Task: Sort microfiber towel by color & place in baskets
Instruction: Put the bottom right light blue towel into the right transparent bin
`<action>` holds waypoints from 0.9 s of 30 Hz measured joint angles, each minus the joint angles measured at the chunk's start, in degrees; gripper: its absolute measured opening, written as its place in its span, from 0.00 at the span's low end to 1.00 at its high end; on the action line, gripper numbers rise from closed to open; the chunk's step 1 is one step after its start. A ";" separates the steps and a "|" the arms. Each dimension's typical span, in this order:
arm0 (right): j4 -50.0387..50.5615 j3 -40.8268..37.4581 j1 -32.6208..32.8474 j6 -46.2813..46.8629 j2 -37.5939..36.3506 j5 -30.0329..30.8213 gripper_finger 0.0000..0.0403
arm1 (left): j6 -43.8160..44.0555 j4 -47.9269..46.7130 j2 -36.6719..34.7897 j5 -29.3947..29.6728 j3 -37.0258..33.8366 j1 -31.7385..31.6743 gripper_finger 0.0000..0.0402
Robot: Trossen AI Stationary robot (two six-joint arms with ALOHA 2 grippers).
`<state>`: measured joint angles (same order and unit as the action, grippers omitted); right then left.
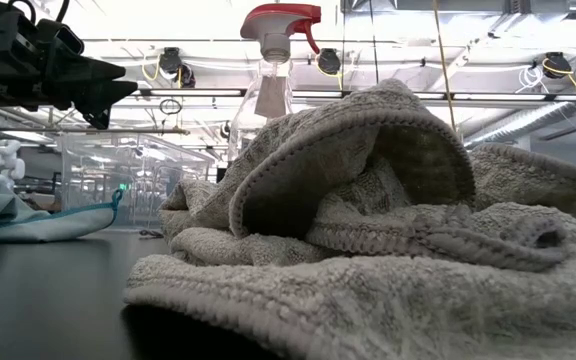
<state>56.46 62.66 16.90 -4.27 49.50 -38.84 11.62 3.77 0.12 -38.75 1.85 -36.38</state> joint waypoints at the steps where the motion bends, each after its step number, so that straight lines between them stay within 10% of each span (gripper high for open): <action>1: -0.70 -0.65 1.05 -0.41 0.00 0.39 0.05 | 0.02 0.01 0.01 0.00 0.00 0.01 0.40; 27: -12.23 -13.71 27.30 2.60 5.11 21.07 0.05 | 0.01 0.02 0.01 0.00 0.00 0.02 0.40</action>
<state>44.23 48.95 44.20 -1.67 54.61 -17.77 11.63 3.79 0.13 -38.75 1.85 -36.36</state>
